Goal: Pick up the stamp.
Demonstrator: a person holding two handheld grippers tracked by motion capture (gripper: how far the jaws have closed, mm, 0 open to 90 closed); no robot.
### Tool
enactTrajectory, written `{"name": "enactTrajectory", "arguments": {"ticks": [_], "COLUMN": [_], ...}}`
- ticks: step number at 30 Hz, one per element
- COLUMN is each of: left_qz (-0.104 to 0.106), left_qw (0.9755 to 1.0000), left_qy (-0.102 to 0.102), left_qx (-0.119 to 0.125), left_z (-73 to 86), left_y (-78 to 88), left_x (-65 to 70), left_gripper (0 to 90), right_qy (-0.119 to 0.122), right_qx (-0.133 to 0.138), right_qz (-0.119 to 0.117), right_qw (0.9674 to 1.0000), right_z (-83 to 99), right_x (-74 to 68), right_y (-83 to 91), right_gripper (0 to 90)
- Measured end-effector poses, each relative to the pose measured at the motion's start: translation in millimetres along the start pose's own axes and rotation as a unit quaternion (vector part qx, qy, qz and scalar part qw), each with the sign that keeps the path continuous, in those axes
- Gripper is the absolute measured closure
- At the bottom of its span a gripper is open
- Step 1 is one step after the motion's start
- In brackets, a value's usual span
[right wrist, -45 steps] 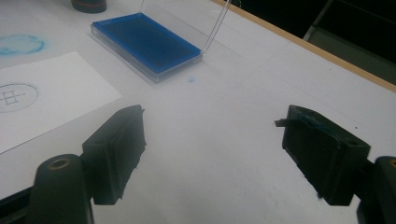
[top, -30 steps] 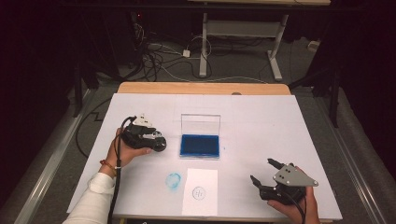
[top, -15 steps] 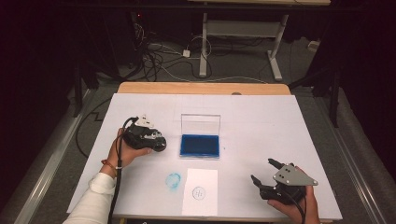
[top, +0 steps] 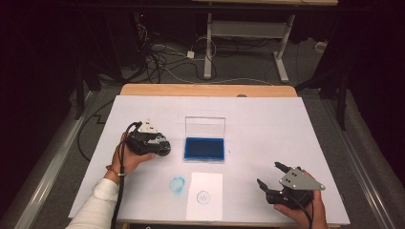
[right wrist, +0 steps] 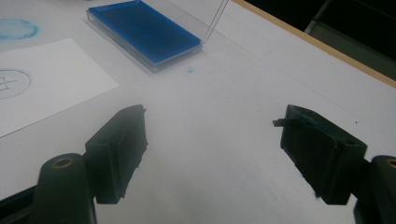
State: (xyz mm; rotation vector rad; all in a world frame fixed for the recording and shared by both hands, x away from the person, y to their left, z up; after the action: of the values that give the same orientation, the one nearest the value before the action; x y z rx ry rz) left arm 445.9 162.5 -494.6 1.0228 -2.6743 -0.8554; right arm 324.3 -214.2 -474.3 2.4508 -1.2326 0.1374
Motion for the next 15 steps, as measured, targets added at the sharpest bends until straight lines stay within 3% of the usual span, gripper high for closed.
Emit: {"name": "enactTrajectory", "arguments": {"ticks": [3,15], "left_qz": [-0.016,-0.011], "left_qw": [0.9997,0.9988], "left_qy": [-0.005,-0.020], "left_qx": [0.016,0.044], "left_z": [-3.5,-10.9], "left_y": [4.1,29.6], "left_x": [0.1,10.7], "left_gripper": [54.8,54.8], "right_qy": [0.002,-0.001], "right_qx": [0.001,0.009], "right_qz": [-0.001,0.001], "right_qw": [1.0000,1.0000], "right_z": [-0.5,-2.8], "right_x": [0.0,1.3], "right_y": [0.3,1.5], "right_gripper": [22.5,21.8]}}
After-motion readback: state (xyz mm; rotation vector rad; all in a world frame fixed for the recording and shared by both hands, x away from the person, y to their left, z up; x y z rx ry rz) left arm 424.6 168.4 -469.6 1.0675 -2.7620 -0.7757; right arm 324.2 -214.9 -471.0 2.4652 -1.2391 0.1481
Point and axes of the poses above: each handheld gripper's, and its own axes: y roughly backward along the jaws, z roughly out of its underside, x roughly to its right, the point moved 8 cm from there along -y, roughly forward along the jaws, and after that the axes turned 13 degrees about x, right-handed, at the moved point
